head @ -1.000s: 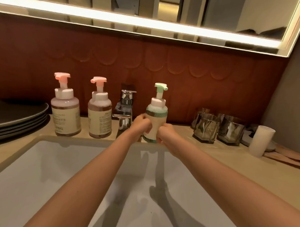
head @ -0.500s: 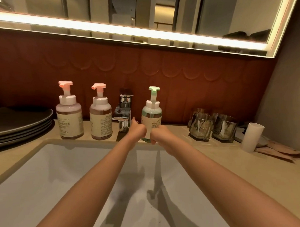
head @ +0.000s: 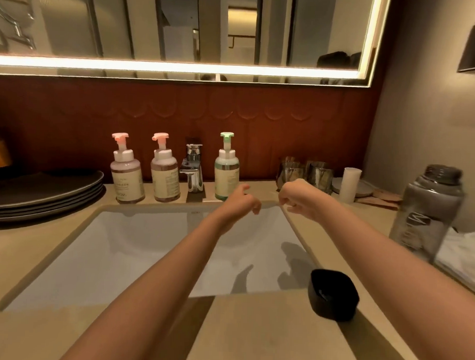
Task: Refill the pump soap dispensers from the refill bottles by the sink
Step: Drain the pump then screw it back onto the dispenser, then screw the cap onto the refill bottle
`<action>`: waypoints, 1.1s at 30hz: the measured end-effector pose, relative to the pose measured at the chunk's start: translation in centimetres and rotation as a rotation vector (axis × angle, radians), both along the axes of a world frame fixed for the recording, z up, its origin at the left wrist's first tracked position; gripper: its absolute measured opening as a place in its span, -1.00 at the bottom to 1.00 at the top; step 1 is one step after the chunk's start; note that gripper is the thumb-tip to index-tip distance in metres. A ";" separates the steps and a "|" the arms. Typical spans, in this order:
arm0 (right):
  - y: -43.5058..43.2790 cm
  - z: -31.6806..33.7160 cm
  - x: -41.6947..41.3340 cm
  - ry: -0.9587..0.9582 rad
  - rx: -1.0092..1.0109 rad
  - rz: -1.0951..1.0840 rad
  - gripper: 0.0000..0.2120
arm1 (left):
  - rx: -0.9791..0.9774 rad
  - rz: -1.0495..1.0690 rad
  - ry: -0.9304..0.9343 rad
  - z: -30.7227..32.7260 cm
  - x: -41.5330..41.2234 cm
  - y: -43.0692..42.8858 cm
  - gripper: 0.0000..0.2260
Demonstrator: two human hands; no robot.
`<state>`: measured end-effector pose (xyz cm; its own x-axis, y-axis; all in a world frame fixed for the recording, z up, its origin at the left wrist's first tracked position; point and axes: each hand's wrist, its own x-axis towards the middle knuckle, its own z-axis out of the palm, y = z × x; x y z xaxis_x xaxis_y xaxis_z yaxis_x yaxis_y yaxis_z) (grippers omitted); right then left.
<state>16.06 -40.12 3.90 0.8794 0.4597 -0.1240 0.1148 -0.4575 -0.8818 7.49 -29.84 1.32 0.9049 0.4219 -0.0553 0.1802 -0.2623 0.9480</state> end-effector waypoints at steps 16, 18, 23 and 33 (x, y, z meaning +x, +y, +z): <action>-13.5 -1.7 -4.6 0.098 0.039 -0.100 -0.82 | 0.717 -0.466 0.376 -3.3 -2.4 -10.9 -0.20; -14.4 -2.1 -4.8 0.116 0.037 -0.094 -0.81 | 0.717 -0.414 0.313 -3.6 -2.3 -11.2 -0.29; -15.3 -2.1 -4.2 -0.049 0.237 -0.236 -0.76 | 0.594 -0.305 0.158 -2.4 -1.4 -11.2 -0.47; -20.2 -0.3 -3.1 -0.861 0.311 -0.681 -0.69 | 0.597 -0.227 0.011 3.9 3.2 -14.0 -0.64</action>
<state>12.98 -60.33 3.58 0.6956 -0.2408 0.6769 0.5479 -0.4316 -0.7166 10.70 -43.88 5.20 0.9762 0.1808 0.1199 0.0673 -0.7777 0.6251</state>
